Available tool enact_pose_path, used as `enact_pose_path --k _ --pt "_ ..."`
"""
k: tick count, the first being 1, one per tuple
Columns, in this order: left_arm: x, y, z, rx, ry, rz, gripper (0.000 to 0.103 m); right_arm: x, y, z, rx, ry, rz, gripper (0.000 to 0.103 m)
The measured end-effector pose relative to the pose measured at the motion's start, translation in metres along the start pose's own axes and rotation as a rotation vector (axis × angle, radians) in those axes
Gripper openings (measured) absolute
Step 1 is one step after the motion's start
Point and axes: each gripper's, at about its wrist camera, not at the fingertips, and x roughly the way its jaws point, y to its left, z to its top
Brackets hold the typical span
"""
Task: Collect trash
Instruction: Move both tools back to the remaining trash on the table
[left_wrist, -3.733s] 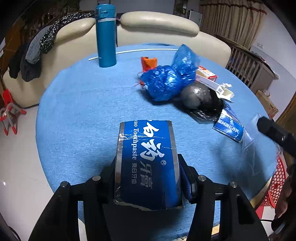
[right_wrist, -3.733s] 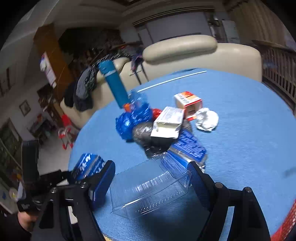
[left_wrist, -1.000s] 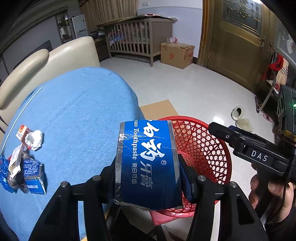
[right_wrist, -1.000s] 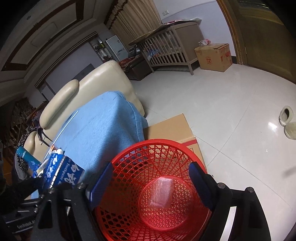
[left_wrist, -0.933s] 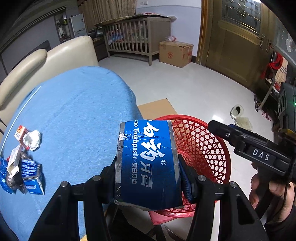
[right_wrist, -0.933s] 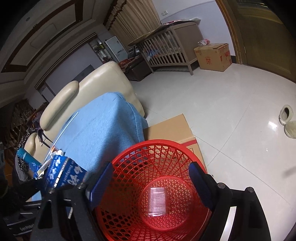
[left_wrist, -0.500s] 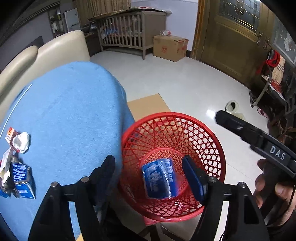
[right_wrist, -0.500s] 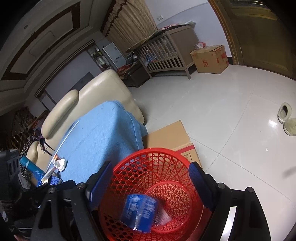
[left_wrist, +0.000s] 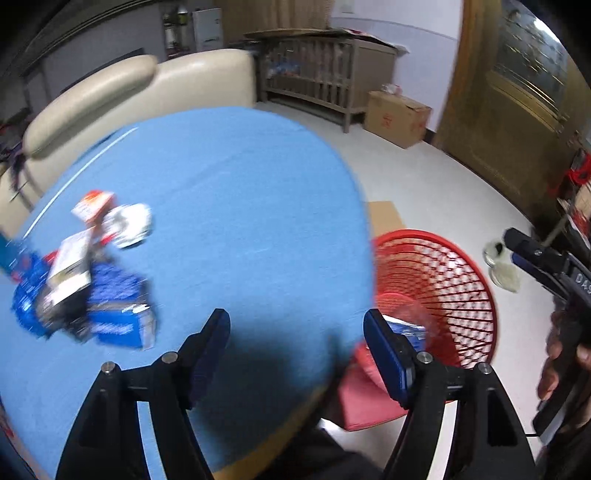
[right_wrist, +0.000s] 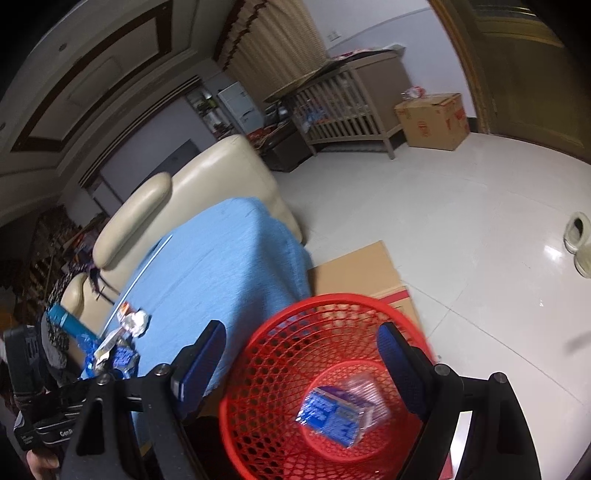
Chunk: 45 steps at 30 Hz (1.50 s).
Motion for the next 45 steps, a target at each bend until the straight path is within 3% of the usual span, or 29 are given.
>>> enact_pose_path --k 11,20,24,28,33,40,41,43,45 --pt "-0.025 0.128 -0.057 -0.3 -0.029 0.131 0.076 0.037 0.108 -0.036 -0.228 0.128 0.113 0.086" --pt "-0.031 0.193 -0.099 -0.534 -0.017 0.177 0.076 0.076 0.204 -0.067 -0.417 0.248 0.228 0.086" --pt "-0.037 0.201 -0.107 -0.557 -0.031 0.175 0.076 0.103 0.249 -0.075 -0.533 0.291 0.292 0.086" --pt "-0.041 0.206 -0.115 -0.565 -0.031 0.157 0.076 0.14 0.298 -0.087 -0.737 0.382 0.36 0.086" --pt "-0.032 0.212 -0.124 -0.576 -0.012 0.141 0.076 0.178 0.33 -0.107 -0.988 0.467 0.327 0.086" --pt "-0.026 0.21 -0.121 -0.545 -0.01 0.137 0.078 0.216 0.343 -0.117 -1.011 0.503 0.327 0.087" --pt "-0.026 0.21 -0.12 -0.542 -0.009 0.136 0.078 0.218 0.346 -0.122 -1.028 0.476 0.33 0.087" --pt "-0.026 0.211 -0.121 -0.54 -0.012 0.134 0.078 0.217 0.348 -0.125 -1.03 0.455 0.315 0.085" --pt "-0.026 0.211 -0.121 -0.541 -0.015 0.139 0.078 0.211 0.347 -0.123 -0.993 0.456 0.336 0.073"
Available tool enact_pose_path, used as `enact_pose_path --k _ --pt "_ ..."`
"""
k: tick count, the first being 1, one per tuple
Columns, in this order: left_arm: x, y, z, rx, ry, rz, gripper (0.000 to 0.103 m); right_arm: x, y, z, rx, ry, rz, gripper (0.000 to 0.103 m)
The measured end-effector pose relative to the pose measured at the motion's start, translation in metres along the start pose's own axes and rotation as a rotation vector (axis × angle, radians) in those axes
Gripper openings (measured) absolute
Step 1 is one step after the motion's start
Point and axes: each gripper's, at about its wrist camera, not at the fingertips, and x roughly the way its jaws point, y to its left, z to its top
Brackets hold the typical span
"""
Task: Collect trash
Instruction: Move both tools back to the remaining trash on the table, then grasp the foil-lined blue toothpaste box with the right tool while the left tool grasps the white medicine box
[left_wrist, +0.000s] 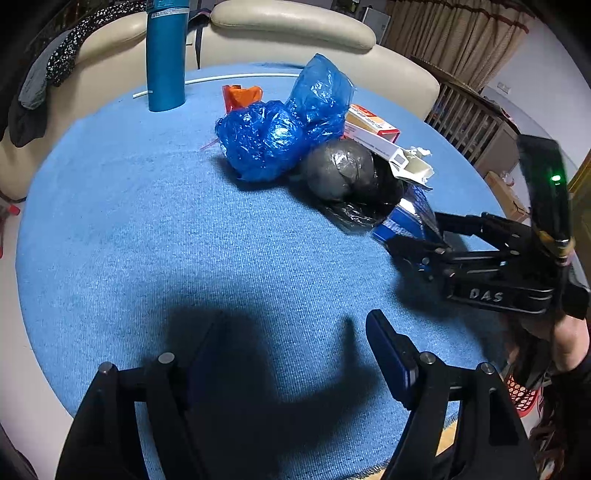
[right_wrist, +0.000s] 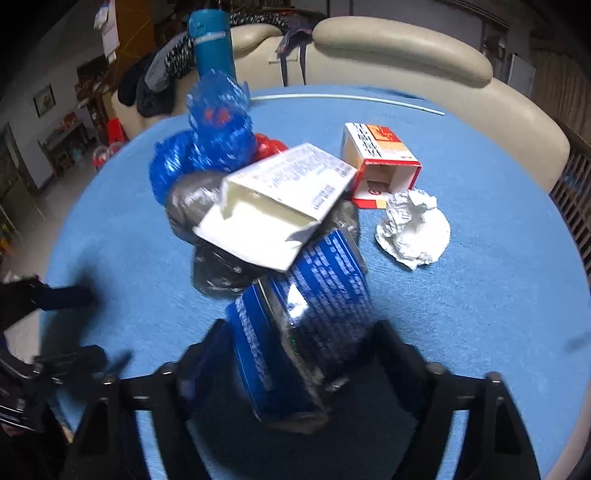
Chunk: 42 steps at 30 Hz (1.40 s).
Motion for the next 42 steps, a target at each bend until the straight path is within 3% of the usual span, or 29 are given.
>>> enact_pose_path --k 3,12,18,30,34,39,40,41,42 --pt "0.0 -0.002 0.001 0.002 0.0 0.006 0.078 -0.014 -0.003 -0.003 0.056 -0.033 0.02 0.062" --pt "-0.003 -0.005 0.002 0.008 -0.006 0.016 0.078 -0.041 0.017 -0.034 0.087 -0.065 0.067 0.061" --pt "-0.009 -0.011 0.006 0.017 -0.022 0.022 0.078 -0.067 0.005 -0.052 0.228 -0.139 0.087 0.061" --pt "-0.001 -0.063 0.064 0.083 -0.051 -0.001 0.078 -0.084 -0.024 -0.076 0.347 -0.176 0.055 0.061" --pt "0.002 -0.1 0.094 0.166 -0.089 0.073 0.078 -0.088 -0.03 -0.081 0.371 -0.197 0.053 0.061" --pt "0.04 -0.134 0.119 0.282 -0.043 0.202 0.078 -0.097 -0.041 -0.093 0.414 -0.219 0.043 0.061" --pt "0.048 -0.135 0.12 0.292 -0.026 0.217 0.077 -0.099 -0.044 -0.095 0.422 -0.222 0.041 0.061" --pt "0.057 -0.133 0.12 0.29 -0.013 0.223 0.057 -0.101 -0.046 -0.098 0.431 -0.225 0.039 0.061" --pt "0.061 -0.129 0.119 0.285 0.005 0.22 0.053 -0.104 -0.049 -0.101 0.439 -0.229 0.037 0.061"
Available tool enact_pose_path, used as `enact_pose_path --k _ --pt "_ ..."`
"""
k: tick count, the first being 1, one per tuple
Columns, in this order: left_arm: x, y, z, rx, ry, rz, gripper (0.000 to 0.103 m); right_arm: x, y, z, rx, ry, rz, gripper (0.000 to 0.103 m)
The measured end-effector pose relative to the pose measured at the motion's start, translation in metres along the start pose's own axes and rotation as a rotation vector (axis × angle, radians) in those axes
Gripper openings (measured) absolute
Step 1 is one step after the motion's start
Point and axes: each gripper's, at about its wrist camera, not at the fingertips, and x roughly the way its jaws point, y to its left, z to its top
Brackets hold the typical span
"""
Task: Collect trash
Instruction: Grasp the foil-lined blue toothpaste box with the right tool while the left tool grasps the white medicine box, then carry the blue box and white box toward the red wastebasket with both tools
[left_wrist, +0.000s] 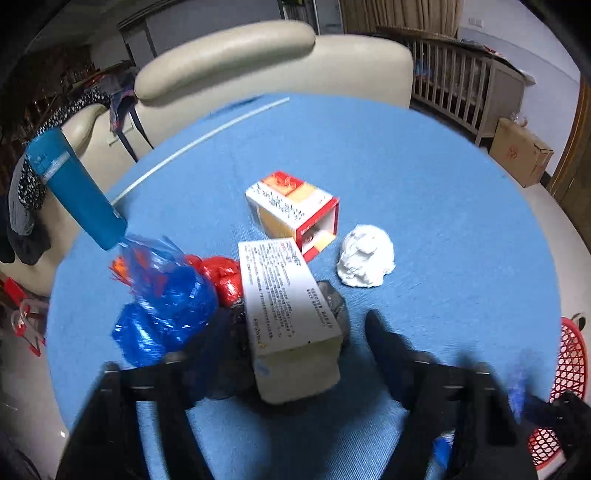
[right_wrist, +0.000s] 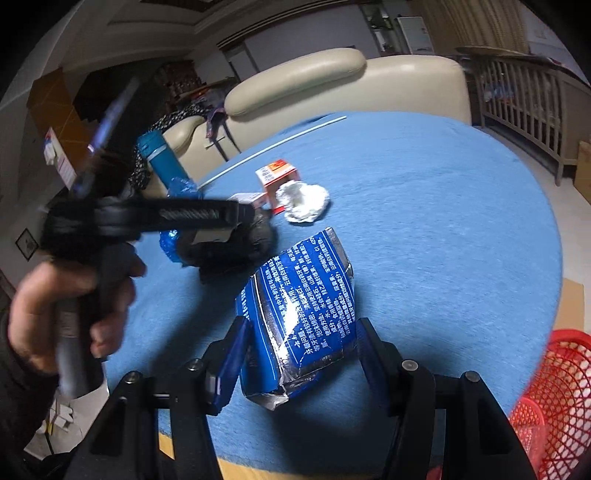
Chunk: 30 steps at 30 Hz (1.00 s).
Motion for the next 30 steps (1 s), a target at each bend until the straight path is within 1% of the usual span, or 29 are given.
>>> enact_pose_path --k 1,3,6,9,11,15,21,27,30 --pt "0.001 0.003 -0.002 -0.012 0.003 -0.011 0.052 -0.003 -0.002 -0.001 0.005 -0.004 -0.002 0.061" --pt "-0.008 0.013 -0.008 -0.036 -0.038 -0.039 0.052 -0.006 -0.006 -0.002 0.014 -0.01 -0.006 0.061" --pt "-0.031 0.029 -0.02 -0.072 -0.101 -0.084 0.052 -0.006 -0.008 -0.003 0.027 -0.013 -0.007 0.061" --pt "-0.051 0.044 -0.035 -0.118 -0.131 -0.117 0.052 -0.005 -0.005 -0.003 0.033 -0.016 -0.001 0.061" --pt "-0.062 0.052 -0.047 -0.134 -0.148 -0.124 0.052 -0.004 0.0 -0.003 0.029 -0.018 0.003 0.061" --pt "-0.072 0.063 -0.069 -0.161 -0.154 -0.129 0.052 -0.003 0.013 -0.001 0.009 -0.024 0.011 0.061" --pt "-0.076 0.071 -0.103 -0.195 -0.129 -0.127 0.052 -0.005 0.031 0.002 -0.02 -0.035 0.013 0.061" --pt "-0.079 0.084 -0.121 -0.228 -0.122 -0.123 0.052 -0.009 0.043 0.002 -0.035 -0.041 0.016 0.061" --pt "-0.087 0.091 -0.123 -0.248 -0.142 -0.132 0.052 -0.01 0.046 0.0 -0.039 -0.041 0.015 0.061"
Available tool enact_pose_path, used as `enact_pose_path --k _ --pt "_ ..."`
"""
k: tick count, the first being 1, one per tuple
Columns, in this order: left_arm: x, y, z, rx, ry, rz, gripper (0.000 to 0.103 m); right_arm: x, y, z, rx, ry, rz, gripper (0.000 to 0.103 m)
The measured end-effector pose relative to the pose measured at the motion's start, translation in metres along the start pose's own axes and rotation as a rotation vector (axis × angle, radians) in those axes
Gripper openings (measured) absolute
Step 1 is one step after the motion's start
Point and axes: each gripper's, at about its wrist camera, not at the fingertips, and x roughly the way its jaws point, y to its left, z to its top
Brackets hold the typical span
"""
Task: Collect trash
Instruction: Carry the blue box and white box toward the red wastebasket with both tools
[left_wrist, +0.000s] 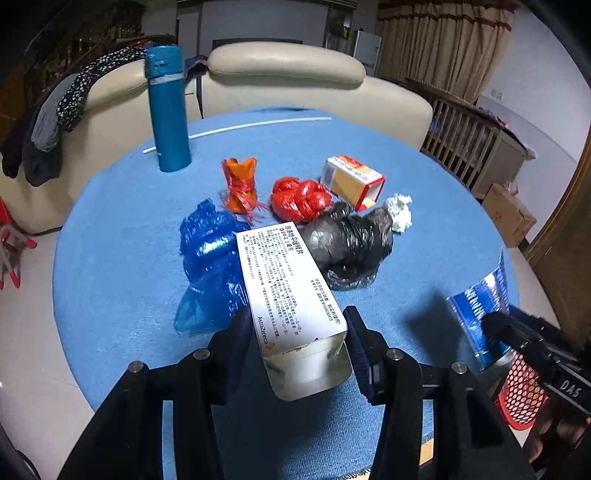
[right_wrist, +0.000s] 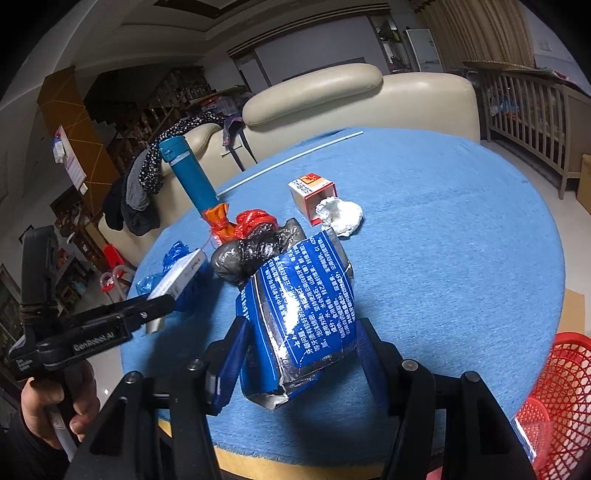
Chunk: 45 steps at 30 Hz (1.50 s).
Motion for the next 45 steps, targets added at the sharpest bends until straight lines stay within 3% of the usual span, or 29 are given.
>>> enact_pose_path --k 8,29,37,45 --pt "-0.031 0.009 0.011 -0.056 -0.101 -0.127 0.052 -0.002 -0.002 -0.001 0.014 -0.006 -0.001 0.061" --pt "-0.019 -0.061 -0.004 0.14 -0.052 -0.169 0.052 -0.04 -0.032 -0.008 0.095 -0.063 -0.05 0.061" --pt "-0.023 -0.094 -0.01 0.222 -0.053 -0.215 0.052 -0.088 -0.067 -0.02 0.162 -0.129 -0.125 0.061" --pt "-0.031 -0.132 -0.013 0.305 -0.062 -0.266 0.052 -0.145 -0.131 -0.046 0.288 -0.181 -0.278 0.061"
